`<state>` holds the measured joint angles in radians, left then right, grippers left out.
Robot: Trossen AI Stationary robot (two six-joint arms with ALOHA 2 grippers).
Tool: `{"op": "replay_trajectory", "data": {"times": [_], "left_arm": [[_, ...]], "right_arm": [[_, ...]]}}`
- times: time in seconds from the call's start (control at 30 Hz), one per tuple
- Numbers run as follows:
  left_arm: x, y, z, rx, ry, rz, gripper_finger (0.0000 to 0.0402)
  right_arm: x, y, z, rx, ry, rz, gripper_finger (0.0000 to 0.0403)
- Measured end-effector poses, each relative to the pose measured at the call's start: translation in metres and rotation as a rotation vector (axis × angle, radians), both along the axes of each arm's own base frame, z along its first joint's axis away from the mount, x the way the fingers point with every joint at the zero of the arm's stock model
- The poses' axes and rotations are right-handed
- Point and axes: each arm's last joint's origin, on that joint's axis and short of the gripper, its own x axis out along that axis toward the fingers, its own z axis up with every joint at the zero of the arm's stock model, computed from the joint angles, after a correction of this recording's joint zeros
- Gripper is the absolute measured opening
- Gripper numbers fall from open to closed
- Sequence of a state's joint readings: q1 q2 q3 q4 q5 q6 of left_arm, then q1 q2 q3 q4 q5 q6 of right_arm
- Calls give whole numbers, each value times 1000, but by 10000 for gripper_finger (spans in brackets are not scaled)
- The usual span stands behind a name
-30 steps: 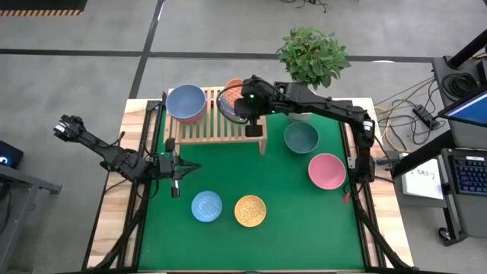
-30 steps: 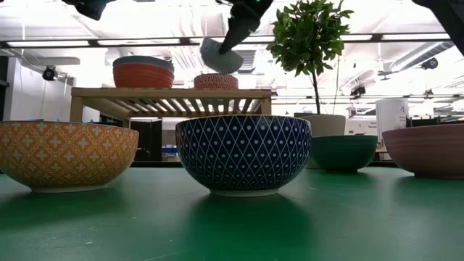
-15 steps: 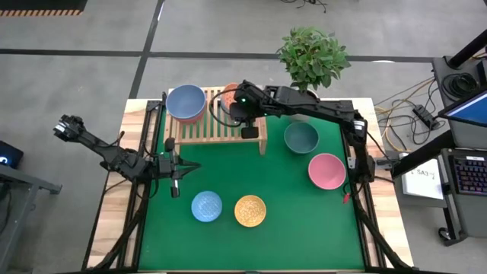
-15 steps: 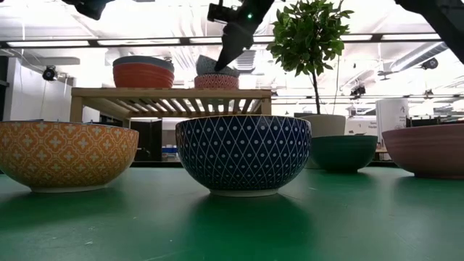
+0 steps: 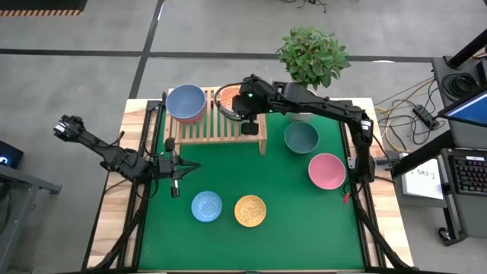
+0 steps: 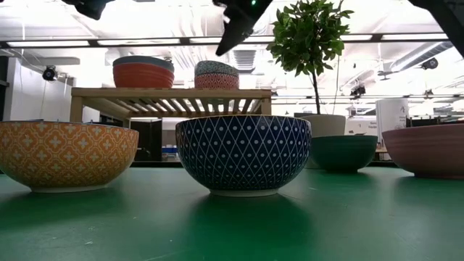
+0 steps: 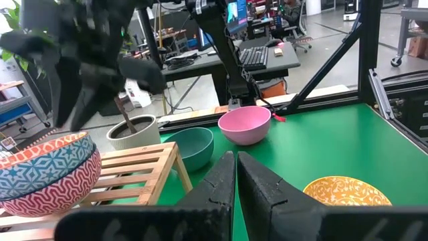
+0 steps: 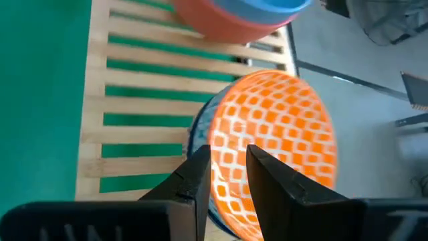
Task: Place and stack bowls onto a shelf
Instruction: Stack the orange and blue patterned bowl in the blue and red patterned bowl on the shelf
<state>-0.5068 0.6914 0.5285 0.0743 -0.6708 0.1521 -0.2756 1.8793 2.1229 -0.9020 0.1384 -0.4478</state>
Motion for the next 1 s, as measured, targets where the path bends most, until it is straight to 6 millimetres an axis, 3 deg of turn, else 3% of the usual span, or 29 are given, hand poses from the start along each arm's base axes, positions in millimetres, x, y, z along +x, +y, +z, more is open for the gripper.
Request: {"op": "replay_trajectory", "data": {"times": [0.3, 0.43, 0.7, 0.83, 1.0], "left_arm": [[0, 0, 0, 2, -3, 0, 0], [0, 0, 1, -3, -11, 0, 0], [0, 0, 2, -5, -14, 0, 0], [-1, 0, 2, -6, -16, 0, 0], [-1, 0, 2, -5, -16, 0, 0]], "right_arm": [[8, -2, 14, -3, -188, -26, 39], [23, -6, 0, -20, -238, -14, 12], [45, -15, -34, -13, -208, -17, 9], [46, -15, -36, -17, -202, -14, 9], [39, -13, -25, -16, -222, -18, 9]]}}
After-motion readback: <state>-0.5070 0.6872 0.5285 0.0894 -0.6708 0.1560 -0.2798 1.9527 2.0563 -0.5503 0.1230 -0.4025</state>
